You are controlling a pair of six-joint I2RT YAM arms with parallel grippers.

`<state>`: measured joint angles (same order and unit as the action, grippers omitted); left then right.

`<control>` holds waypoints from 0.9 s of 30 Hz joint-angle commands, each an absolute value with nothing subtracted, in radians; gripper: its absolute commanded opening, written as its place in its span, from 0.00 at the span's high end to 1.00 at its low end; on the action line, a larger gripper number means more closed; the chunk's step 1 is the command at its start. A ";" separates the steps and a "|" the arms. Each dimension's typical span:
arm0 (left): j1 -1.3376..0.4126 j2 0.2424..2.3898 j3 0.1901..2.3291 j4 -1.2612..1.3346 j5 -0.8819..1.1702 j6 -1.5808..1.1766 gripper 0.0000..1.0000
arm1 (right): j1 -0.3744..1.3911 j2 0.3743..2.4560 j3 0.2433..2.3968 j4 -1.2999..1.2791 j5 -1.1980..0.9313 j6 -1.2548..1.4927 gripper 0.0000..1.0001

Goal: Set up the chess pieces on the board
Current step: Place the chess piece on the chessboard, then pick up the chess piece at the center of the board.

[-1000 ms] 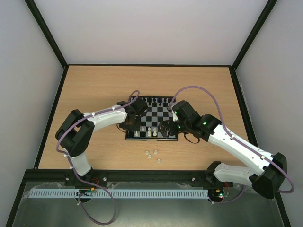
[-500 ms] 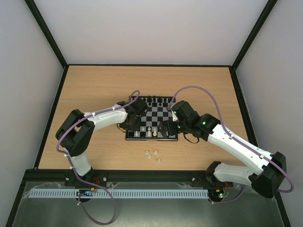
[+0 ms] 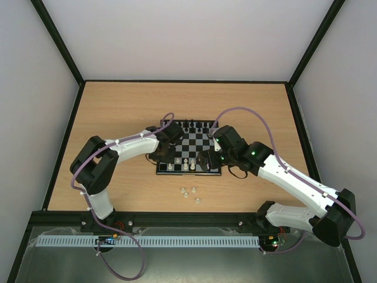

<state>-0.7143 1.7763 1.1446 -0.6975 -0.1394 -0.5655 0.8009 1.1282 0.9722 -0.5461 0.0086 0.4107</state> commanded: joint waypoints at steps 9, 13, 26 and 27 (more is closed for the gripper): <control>-0.714 1.634 1.232 -0.758 -0.155 -0.560 0.59 | 0.808 1.156 0.972 -0.558 0.039 0.402 0.00; -0.719 1.554 1.222 -0.763 -0.163 -0.556 0.47 | 0.808 1.172 0.975 -0.566 0.056 0.404 0.01; -0.724 1.236 1.028 -0.614 -0.099 -0.544 0.01 | 0.808 1.263 1.012 -0.617 0.074 0.473 0.02; -0.724 1.218 1.015 -0.607 -0.091 -0.543 0.01 | 0.810 1.261 1.006 -0.616 0.066 0.486 0.01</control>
<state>-0.7197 1.2865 1.0649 -0.6556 -0.1265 -0.5491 0.8009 1.2572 0.9894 -0.5594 0.0624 0.4377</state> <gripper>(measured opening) 0.972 0.986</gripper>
